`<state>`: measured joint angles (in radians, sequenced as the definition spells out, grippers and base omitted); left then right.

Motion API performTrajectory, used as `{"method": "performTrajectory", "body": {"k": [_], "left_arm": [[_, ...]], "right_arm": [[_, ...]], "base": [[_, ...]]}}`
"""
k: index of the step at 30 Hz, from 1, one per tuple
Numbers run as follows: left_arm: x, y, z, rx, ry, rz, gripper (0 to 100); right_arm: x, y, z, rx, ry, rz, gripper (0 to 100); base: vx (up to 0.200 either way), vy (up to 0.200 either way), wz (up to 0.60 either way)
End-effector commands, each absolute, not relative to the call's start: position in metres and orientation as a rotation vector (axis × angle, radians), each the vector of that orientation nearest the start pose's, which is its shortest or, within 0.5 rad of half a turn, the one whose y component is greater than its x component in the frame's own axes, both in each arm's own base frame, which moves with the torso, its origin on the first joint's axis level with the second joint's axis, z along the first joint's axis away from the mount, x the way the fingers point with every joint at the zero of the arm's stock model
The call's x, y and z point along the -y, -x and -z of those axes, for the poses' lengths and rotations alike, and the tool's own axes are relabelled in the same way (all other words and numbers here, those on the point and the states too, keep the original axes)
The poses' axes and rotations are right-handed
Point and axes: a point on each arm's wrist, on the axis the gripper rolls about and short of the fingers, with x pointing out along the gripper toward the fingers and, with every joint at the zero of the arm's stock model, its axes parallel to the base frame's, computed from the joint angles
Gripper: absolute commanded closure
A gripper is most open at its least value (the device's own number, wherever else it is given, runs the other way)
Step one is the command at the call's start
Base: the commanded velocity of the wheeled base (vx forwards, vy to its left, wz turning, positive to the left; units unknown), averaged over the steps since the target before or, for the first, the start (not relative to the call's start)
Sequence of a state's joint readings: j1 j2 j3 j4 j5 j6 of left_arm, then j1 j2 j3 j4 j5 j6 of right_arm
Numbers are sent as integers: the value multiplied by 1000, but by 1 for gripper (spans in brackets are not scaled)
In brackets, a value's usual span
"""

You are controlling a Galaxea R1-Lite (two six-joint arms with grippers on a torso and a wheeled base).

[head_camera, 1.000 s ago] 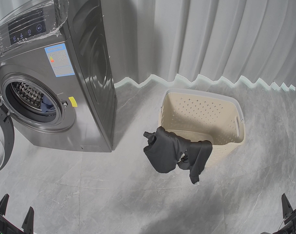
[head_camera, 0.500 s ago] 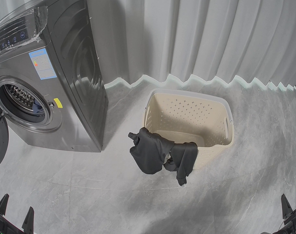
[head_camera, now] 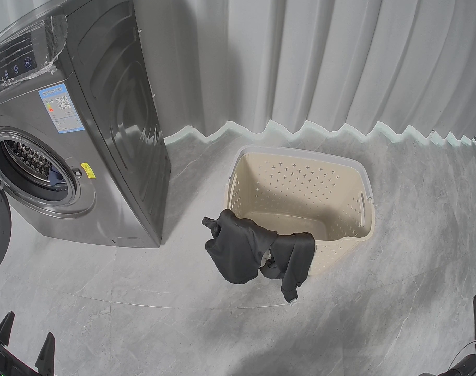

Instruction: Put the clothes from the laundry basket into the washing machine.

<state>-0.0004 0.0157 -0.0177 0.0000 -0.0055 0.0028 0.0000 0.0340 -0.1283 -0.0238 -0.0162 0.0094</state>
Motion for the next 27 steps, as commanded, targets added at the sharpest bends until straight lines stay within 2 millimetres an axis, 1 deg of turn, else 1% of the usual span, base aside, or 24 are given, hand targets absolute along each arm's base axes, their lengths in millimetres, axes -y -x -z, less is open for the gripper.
{"method": "performTrajectory", "body": {"k": [1,2,4,5,6,7,8,9,10,12,13,15,17,18,21,22,24,27], "left_arm": [[0,22,-76,-9,0,3,0],[0,22,-76,-9,0,5,0],[0,22,-76,-9,2,3,0],[0,22,-76,-9,3,3,0],[0,22,-76,-9,3,3,0],[0,22,-76,-9,2,5,0],[0,22,-76,-9,2,5,0],[0,22,-76,-11,-5,2,0],[0,22,-76,-11,-5,2,0],[0,22,-76,-9,-3,0,0],[0,22,-76,-9,-3,0,0],[0,22,-76,-9,0,2,0],[0,22,-76,-11,-2,2,0],[0,22,-76,-9,-2,2,0],[0,22,-76,-9,3,5,0],[0,22,-76,-9,3,5,0],[0,22,-76,-9,5,5,0],[0,22,-76,-9,6,5,0]], "right_arm": [[-2,-2,-176,-34,-38,-94,0],[-3,-24,-174,-156,-55,-125,0],[-3,-33,-173,-207,-57,-139,0],[-4,-41,-171,-253,-59,-155,0],[-4,-43,-170,-267,-59,-162,0],[-7,-52,-166,-338,-67,-219,0],[-7,-52,-166,-338,-67,-219,0],[-11,-66,-160,-422,-81,-283,0],[-12,-73,-157,-467,-88,-294,0],[-15,-83,-156,-507,-101,-306,0],[-15,-84,-155,-512,-102,-307,0],[-25,-100,-148,-560,-108,-371,0],[-31,-106,-139,-598,-127,-396,0],[-33,-112,-134,-612,-144,-393,0],[-39,-133,-128,-617,-159,-391,0],[-39,-134,-127,-615,-159,-391,0],[-45,-149,-121,-631,-155,-399,0],[-53,-165,-113,-651,-146,-405,0]], "base": [[0,0,0],[0,0,0],[0,0,0],[0,0,0],[0,0,0],[0,0,0],[0,0,0],[0,0,0],[0,0,0],[0,0,0],[0,0,0],[0,0,0],[0,0,0],[0,0,0],[0,0,0],[0,0,0],[0,0,0],[0,0,0]]}}
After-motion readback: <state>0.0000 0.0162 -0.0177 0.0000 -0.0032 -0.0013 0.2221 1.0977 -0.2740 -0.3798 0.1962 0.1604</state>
